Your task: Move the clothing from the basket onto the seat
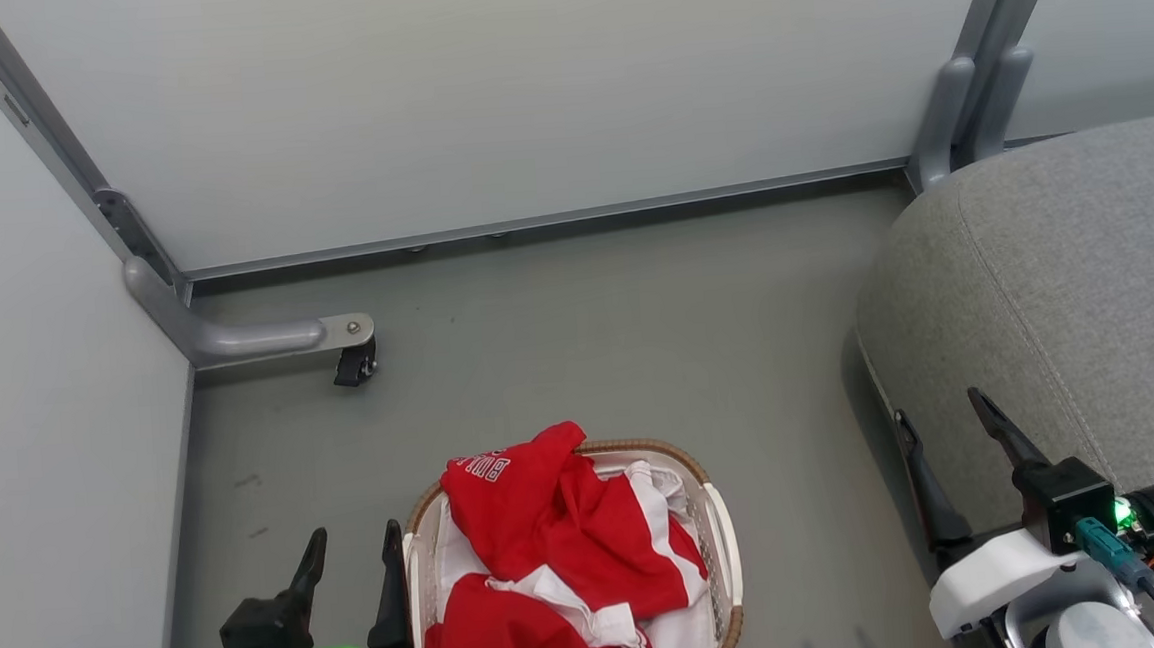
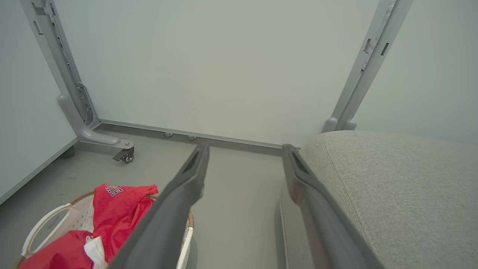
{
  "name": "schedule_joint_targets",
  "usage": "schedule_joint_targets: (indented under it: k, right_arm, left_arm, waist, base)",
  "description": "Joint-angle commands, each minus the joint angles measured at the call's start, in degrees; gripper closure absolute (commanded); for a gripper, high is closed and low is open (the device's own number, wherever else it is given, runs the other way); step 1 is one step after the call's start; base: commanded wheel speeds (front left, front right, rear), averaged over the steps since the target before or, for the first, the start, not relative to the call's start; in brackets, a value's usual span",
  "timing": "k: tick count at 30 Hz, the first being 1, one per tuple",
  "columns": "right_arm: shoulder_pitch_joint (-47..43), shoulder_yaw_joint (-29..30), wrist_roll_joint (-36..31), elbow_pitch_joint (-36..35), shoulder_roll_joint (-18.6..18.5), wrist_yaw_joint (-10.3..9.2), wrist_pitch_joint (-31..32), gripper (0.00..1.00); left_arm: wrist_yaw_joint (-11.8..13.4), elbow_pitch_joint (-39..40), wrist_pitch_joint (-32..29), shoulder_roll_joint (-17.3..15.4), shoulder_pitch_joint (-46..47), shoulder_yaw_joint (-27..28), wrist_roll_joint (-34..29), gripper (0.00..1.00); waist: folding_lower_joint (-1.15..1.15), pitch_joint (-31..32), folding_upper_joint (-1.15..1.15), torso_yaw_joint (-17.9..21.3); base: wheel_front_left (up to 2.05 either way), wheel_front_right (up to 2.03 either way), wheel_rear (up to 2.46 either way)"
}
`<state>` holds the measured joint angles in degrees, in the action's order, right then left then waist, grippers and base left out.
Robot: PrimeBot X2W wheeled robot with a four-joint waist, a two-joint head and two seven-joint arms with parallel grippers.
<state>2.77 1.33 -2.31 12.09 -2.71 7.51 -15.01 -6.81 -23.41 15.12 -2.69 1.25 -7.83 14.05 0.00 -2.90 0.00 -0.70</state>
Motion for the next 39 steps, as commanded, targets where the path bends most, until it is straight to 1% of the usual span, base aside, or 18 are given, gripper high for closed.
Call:
schedule_joint_targets:
  k: [1,6,10,15,21,26,31,34,36,39]
  right_arm:
    - [0.8,0.0,0.31,-0.38,-0.33,-0.04,-0.26,0.0]
    - [3.2,-0.49,0.52,-1.29,-0.3,-0.04,-0.26,0.0]
    - [5.76,-1.12,1.01,-1.8,-0.29,-0.04,-0.25,0.0]
    - [8.8,-1.88,1.83,-1.95,-0.27,-0.04,-0.21,0.0]
    - [11.36,-3.06,2.86,-2.25,-0.27,-0.04,-0.21,0.0]
    - [13.01,-4.46,3.89,-2.37,-0.25,-0.04,-0.21,0.0]
    - [14.45,-5.78,5.21,-2.99,-0.26,-0.04,-0.21,0.0]
    - [14.97,-6.62,5.83,-3.2,-0.25,-0.04,-0.21,0.0]
    - [15.33,-7.06,6.13,-3.26,-0.26,-0.04,-0.21,0.0]
    - [15.73,-7.56,6.65,-3.31,-0.26,-0.04,-0.21,0.0]
  left_arm:
    - [-0.24,-0.59,0.06,-0.36,1.58,-0.56,-0.31,0.0]
    - [-0.49,-5.15,0.06,-0.36,5.5,-3.31,-1.39,0.0]
    - [-0.67,-12.92,0.07,-0.32,10.46,-7.71,-1.16,0.0]
    - [-0.73,-22.95,0.06,-0.35,17.04,-14.15,0.7,0.0]
    - [-0.73,-32.48,-0.13,-0.48,23.91,-19.35,2.35,0.0]
    - [-0.74,-39.21,-0.4,-1.85,27.95,-21.7,1.07,0.0]
    - [-0.35,-43.58,-0.21,-2.49,30.8,-21.71,1.45,0.0]
    - [0.17,-45.29,-0.12,-3.18,32.16,-21.6,1.6,0.0]
    - [1.29,-46.6,-0.84,-3.26,33.05,-21.18,1.95,0.0]
    - [2.13,-47.56,-1.34,-3.11,33.58,-21.81,1.32,0.0]
  waist:
    - [0.0,-2.04,0.0,0.51]
    - [0.0,-6.93,0.0,1.76]
    - [0.0,-11.94,0.0,3.33]
    - [0.0,-17.64,0.0,5.3]
    - [0.0,-23.8,0.0,7.47]
    - [0.0,-27.94,0.0,9.21]
    - [0.0,-31.62,0.0,10.64]
    - [0.0,-33.38,0.0,11.36]
    - [0.0,-34.16,0.0,11.79]
    - [0.0,-35.03,0.0,12.43]
  base:
    - [0.0,0.0,0.0]
    - [0.0,0.0,0.0]
    - [0.0,0.0,0.0]
    - [0.0,0.0,0.0]
    - [0.0,0.0,0.0]
    - [0.0,0.0,0.0]
    - [0.0,0.0,0.0]
    - [0.0,0.0,0.0]
    - [0.0,0.0,0.0]
    - [0.0,0.0,0.0]
